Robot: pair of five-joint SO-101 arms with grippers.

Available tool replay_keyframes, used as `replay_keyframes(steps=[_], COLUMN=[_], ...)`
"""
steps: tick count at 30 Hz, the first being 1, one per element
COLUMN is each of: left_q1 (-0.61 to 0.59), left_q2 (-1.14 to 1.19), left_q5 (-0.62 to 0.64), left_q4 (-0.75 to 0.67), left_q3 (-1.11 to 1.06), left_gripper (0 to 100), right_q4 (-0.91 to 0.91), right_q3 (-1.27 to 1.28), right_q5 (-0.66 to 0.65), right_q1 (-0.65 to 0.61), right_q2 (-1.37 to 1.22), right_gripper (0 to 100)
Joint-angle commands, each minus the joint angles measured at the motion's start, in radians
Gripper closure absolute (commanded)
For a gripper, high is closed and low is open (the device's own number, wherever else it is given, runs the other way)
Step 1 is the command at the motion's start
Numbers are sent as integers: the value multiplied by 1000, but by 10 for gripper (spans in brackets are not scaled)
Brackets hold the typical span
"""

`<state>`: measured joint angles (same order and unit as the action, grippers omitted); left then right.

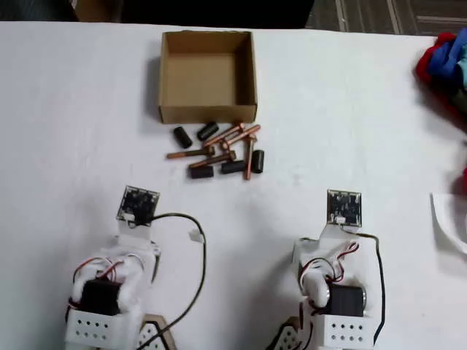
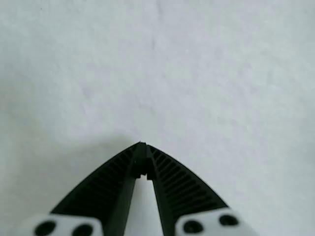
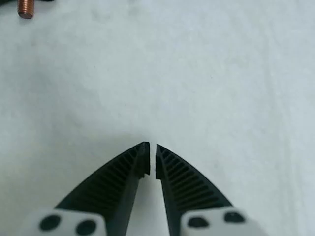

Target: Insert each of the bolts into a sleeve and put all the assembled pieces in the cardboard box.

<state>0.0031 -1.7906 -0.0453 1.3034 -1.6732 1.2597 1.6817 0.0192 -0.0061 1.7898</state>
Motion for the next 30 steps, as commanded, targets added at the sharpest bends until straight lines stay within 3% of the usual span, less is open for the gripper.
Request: replay_keyframes(steps=[1,24,26,30], left_q1=[8,9,0,-124], left_q2=[-31,-32,-32,-32], left_q5=[2,-6,-94,-453], left_q4=[-17,-44,-100,-275], left_q3=[-21,-18,-18,35], left_gripper=[976,976,976,976], right_q4=[5,5,5,5], right_q3=[11,11,11,11], right_q5=[-9,-9,-9,-9], right_q1=[-4,-4,-4,-4], right_q2=[7,7,7,7], right_gripper=[974,974,974,974])
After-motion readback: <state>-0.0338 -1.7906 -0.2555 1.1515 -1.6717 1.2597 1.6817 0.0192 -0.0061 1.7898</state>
